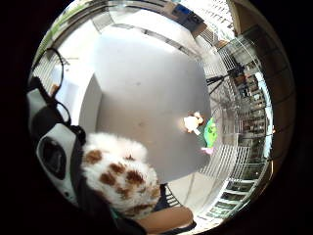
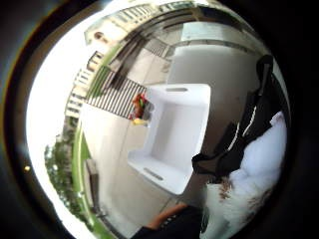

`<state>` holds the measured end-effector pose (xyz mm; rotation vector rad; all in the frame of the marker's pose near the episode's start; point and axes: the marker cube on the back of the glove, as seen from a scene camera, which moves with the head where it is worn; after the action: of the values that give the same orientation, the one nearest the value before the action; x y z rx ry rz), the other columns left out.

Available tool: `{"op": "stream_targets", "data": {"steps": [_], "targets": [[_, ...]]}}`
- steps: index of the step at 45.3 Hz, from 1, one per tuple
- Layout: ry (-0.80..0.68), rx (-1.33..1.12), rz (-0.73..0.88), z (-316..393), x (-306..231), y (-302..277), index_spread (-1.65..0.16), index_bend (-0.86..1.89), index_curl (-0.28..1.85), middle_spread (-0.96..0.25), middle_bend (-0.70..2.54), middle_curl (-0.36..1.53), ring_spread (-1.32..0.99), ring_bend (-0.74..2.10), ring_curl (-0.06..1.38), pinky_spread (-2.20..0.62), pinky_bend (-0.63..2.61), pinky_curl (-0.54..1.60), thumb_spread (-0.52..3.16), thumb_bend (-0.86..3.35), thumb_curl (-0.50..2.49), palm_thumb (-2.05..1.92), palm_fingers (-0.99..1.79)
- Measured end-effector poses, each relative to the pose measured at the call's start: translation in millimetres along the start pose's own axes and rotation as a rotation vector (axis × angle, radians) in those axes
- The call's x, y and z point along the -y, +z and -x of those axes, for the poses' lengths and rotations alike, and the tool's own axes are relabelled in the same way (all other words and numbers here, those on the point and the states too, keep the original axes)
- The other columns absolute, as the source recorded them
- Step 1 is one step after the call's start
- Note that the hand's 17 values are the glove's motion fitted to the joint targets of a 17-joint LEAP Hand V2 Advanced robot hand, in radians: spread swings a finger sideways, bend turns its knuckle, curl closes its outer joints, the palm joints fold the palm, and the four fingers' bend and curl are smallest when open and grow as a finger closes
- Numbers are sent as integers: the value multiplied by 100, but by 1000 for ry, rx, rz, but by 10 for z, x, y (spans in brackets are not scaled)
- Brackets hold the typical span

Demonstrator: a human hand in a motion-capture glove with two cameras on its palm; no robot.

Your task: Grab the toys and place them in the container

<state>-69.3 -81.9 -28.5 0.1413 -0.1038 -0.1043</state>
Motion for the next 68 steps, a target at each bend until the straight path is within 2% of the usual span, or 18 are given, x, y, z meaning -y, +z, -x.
{"op": "stream_targets", "data": {"steps": [3, 6, 16, 25, 30, 39, 41, 42, 43, 44, 45, 47, 51, 57, 61, 65, 68], "targets": [[-93, 11, -2, -128, 124, 32, -32, 24, 117, -36, 84, 65, -40, 119, 46, -47, 81, 38, 81, 20, 94, 64, 112], [-62, -7, -6, -267, 260, 76, -32, 22, 120, -37, 83, 66, -40, 120, 47, -47, 80, 38, 82, 20, 96, 64, 112], [-102, -3, -5, 9, 347, 127, -35, 18, 127, -37, 82, 67, -40, 119, 47, -47, 80, 38, 83, 19, 100, 63, 113], [61, -139, 24, 370, 527, 434, -37, 17, 132, -37, 81, 69, -40, 119, 47, -47, 80, 38, 84, 18, 104, 63, 113], [-96, 83, 47, 872, 411, 431, -37, 17, 134, -38, 81, 70, -40, 119, 47, -47, 80, 38, 84, 17, 107, 63, 113], [-115, 113, 109, 773, 413, 591, -39, 16, 136, -39, 76, 70, -40, 115, 46, -47, 84, 38, 90, 11, 106, 55, 106], [-114, 109, 126, 739, 419, 604, -38, 13, 135, -38, 72, 69, -40, 115, 45, -45, 85, 39, 99, 4, 99, 41, 102], [-116, 106, 131, 719, 419, 603, -39, 11, 131, -34, 57, 64, -35, 100, 40, -36, 88, 40, 102, -13, 89, 16, 60], [-119, 102, 135, 689, 418, 595, -38, 9, 129, -31, 48, 64, -31, 99, 44, -32, 97, 46, 102, -16, 85, 7, 40], [-122, 98, 140, 647, 417, 580, -38, 10, 127, -29, 45, 64, -28, 98, 46, -30, 101, 49, 103, -14, 82, 2, 35], [-122, 95, 145, 596, 416, 561, -38, 2, 122, -26, 37, 61, -24, 92, 44, -26, 110, 51, 102, -16, 79, -5, 15], [-130, 87, 148, 475, 413, 516, -39, 2, 116, -22, 34, 60, -20, 87, 41, -21, 117, 51, 103, -14, 74, -10, 8], [-242, 79, 117, 153, 346, 402, -38, 3, 105, -17, 33, 56, -13, 81, 34, -13, 124, 48, 104, -12, 65, -13, 2], [-221, 130, 65, -1, 208, 249, -38, 7, 92, -11, 36, 55, -7, 79, 30, -5, 123, 46, 104, -11, 54, -13, -3], [-91, 11, 46, -35, 100, 182, -38, 10, 84, -10, 39, 55, -6, 78, 29, -2, 117, 43, 103, -11, 48, -13, -5], [-223, -4, 32, -324, -36, 118, -38, 13, 79, -9, 42, 55, -6, 78, 29, -1, 111, 41, 103, -10, 43, -13, -3], [-196, -35, 25, -540, -76, 97, -38, 15, 76, -9, 44, 55, -6, 77, 29, 1, 108, 39, 103, -10, 40, -13, -2]]}}
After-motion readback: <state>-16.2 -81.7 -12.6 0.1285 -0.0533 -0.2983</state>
